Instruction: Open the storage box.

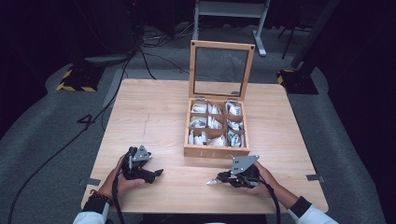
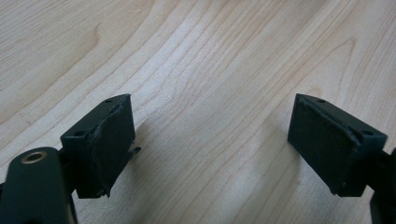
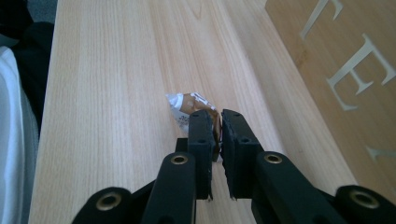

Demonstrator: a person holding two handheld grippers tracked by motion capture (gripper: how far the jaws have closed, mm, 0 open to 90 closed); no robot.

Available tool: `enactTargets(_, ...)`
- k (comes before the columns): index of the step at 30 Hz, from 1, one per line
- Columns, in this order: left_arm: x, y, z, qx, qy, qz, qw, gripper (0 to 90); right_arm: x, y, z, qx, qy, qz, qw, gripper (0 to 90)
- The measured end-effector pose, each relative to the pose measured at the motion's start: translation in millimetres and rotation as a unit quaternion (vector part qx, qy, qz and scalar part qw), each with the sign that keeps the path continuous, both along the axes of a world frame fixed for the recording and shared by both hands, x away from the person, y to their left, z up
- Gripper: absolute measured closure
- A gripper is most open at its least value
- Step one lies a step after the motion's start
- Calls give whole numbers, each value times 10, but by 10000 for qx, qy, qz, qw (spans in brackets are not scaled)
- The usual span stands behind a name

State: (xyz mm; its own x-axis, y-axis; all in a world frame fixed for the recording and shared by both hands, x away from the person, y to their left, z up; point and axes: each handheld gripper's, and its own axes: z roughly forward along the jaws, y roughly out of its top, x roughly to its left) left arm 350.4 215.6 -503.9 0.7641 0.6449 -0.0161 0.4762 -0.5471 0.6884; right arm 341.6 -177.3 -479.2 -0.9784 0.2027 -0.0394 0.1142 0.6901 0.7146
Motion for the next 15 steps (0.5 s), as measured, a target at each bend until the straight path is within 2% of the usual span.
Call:
enactTargets(5,-2,-1,0,-5,1,10,10000,153,-23,-42,-29,-69,53,147,9999,793)
enactTargets(7,-1,-1,0,-3,2,9,10000,153,-33,-53,-29,-74,50,95,9999,768)
enactTargets(15,-1,-1,0,-6,3,9,10000,153,-31,-100,53,89,31,-14,10000,588)
